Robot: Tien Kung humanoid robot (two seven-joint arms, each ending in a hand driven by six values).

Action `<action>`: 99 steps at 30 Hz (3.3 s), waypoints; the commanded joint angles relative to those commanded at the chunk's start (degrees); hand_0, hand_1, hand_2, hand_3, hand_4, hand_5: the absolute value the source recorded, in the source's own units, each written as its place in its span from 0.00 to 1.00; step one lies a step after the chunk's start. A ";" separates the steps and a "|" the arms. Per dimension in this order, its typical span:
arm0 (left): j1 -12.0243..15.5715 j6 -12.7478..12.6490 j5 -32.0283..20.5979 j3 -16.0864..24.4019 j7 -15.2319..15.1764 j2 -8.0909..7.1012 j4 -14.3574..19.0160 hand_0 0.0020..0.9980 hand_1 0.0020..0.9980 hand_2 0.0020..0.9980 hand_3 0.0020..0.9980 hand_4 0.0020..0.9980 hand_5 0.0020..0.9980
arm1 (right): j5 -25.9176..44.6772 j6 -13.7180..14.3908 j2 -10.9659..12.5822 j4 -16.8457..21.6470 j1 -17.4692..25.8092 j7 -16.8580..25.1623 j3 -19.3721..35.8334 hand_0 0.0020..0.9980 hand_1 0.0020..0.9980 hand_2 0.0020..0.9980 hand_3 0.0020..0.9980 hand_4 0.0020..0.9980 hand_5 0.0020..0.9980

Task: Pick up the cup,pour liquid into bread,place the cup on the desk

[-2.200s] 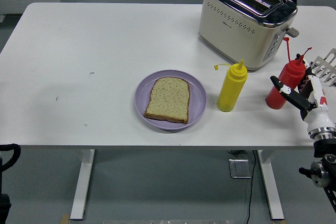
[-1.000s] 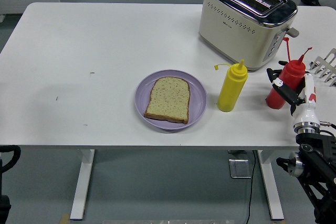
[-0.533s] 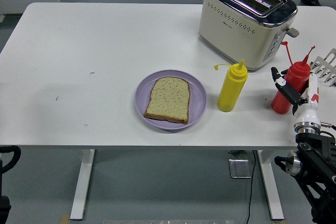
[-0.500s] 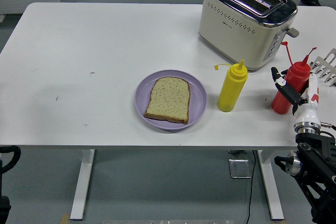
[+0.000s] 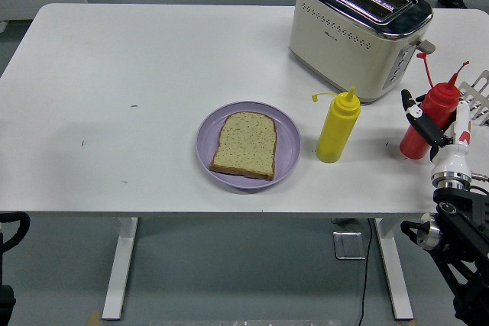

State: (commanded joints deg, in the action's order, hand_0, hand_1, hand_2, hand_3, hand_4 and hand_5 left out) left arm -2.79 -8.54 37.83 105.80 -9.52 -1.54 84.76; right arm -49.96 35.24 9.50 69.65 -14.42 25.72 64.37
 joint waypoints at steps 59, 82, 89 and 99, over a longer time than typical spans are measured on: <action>0.25 0.02 -0.02 0.92 -0.09 0.29 0.08 0.72 0.74 0.73 0.67 0.64 1.00 | -80.04 -11.19 13.01 2.63 -39.49 -35.73 -32.47 0.00 0.03 0.17 0.26 0.81 0.20; 0.31 -0.03 -0.02 1.30 -0.13 0.25 0.07 0.72 0.74 0.73 0.67 0.64 1.00 | -80.04 -14.00 14.33 3.46 -43.92 -37.22 -37.95 0.02 0.04 0.18 0.27 0.79 0.20; 0.30 -0.02 -0.06 1.38 -0.13 0.26 0.04 0.72 0.74 0.73 0.67 0.64 1.00 | -80.04 -14.39 15.01 4.02 -45.48 -37.04 -38.29 0.03 0.04 0.19 0.28 0.79 0.20; 0.11 0.04 -0.03 1.27 -0.10 0.40 0.02 0.72 0.74 0.73 0.67 0.64 1.00 | -80.04 -16.72 13.30 3.55 -48.36 -37.78 -47.75 0.03 0.05 0.19 0.28 0.78 0.20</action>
State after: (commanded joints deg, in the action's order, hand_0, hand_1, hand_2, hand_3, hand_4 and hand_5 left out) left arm -2.68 -8.50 37.80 107.07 -9.62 -1.14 84.78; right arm -130.00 18.52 22.80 73.20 -62.78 -12.06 16.62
